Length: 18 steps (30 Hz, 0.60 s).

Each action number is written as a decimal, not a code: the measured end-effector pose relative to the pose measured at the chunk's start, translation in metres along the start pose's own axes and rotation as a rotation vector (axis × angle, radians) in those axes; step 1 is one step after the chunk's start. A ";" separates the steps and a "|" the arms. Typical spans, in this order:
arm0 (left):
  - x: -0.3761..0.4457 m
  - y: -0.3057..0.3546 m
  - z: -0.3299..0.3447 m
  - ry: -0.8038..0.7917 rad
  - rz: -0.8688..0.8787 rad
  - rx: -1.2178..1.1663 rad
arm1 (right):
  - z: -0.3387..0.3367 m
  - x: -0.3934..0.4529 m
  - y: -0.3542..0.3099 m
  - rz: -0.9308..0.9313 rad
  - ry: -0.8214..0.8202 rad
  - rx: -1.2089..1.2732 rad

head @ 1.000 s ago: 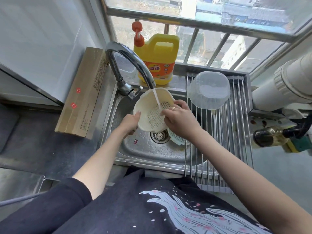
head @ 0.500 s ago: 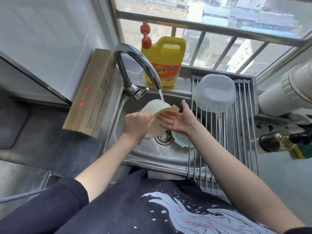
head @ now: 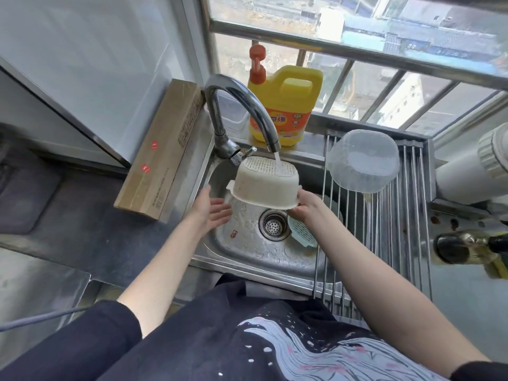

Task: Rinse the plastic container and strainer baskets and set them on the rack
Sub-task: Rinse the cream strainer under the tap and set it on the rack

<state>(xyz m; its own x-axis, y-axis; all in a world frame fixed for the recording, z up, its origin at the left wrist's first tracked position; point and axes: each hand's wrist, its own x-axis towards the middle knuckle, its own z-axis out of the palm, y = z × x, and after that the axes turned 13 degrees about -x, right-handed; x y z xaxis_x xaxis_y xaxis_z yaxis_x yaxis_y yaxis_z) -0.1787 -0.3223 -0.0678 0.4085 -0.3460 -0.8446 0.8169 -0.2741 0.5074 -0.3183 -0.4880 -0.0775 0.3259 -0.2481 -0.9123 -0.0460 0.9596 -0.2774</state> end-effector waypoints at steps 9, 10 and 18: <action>-0.011 0.015 0.035 -0.292 -0.152 -0.606 | -0.021 0.003 0.003 0.104 0.145 0.112; -0.012 0.016 0.040 -0.300 -0.151 -0.609 | -0.024 0.006 0.004 0.114 0.173 0.093; -0.024 0.025 0.065 -0.406 -0.170 -0.518 | -0.034 0.019 0.021 0.183 0.112 -0.044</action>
<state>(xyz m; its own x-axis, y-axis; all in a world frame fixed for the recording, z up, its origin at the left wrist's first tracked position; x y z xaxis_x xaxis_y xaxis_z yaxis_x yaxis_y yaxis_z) -0.1950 -0.3792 -0.0239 0.1542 -0.6735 -0.7229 0.9872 0.0751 0.1406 -0.3455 -0.4773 -0.1106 0.2016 -0.0855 -0.9757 -0.1366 0.9840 -0.1144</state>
